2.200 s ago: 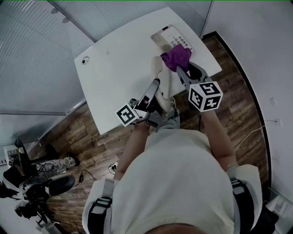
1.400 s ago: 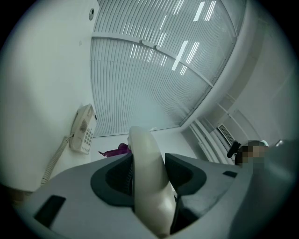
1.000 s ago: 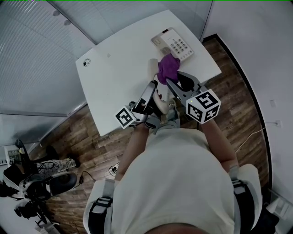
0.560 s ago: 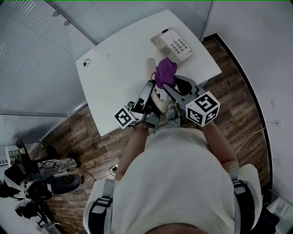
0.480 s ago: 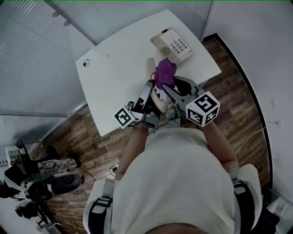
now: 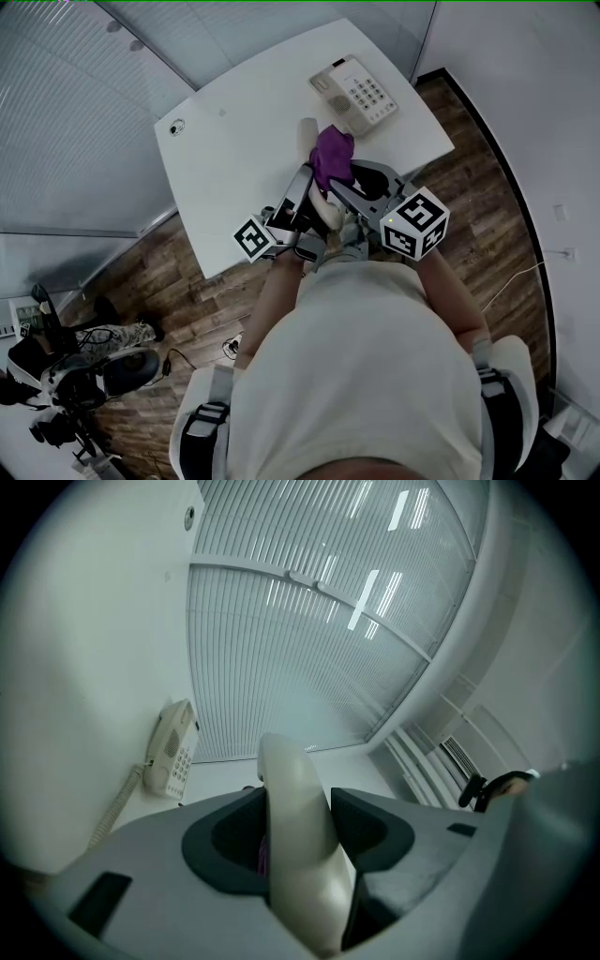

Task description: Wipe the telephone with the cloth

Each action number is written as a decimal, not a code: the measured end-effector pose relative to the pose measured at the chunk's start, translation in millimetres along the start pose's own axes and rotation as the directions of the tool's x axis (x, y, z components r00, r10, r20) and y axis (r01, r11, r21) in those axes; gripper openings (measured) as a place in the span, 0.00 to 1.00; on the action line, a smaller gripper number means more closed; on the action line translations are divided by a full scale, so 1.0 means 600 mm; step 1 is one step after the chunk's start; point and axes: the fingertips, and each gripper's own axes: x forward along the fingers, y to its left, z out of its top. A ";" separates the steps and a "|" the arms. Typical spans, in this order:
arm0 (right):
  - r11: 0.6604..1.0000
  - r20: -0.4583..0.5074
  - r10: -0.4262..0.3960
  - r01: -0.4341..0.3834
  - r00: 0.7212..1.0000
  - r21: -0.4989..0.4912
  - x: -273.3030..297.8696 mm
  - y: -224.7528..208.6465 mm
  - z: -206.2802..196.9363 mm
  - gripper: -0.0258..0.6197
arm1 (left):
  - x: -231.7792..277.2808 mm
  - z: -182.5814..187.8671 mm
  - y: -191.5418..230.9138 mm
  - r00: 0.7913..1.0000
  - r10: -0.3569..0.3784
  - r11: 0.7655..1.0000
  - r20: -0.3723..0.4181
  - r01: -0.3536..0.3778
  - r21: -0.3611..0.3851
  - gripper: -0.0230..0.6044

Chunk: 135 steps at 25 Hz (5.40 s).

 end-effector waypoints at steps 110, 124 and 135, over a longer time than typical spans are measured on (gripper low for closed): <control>0.985 -0.140 -0.124 0.139 0.982 0.101 -0.011 -0.374 0.042 0.25 | 0.233 0.123 0.368 0.588 0.750 0.448 0.303 -0.789 0.421 0.40; 0.985 -0.127 -0.113 0.128 0.985 0.115 0.002 -0.405 0.045 0.25 | 0.252 0.114 0.379 0.593 0.757 0.468 0.275 -0.785 0.406 0.37; 0.982 -0.107 -0.134 0.147 0.985 0.120 0.000 -0.394 0.043 0.25 | 0.245 0.114 0.358 0.608 0.747 0.455 0.269 -0.762 0.460 0.38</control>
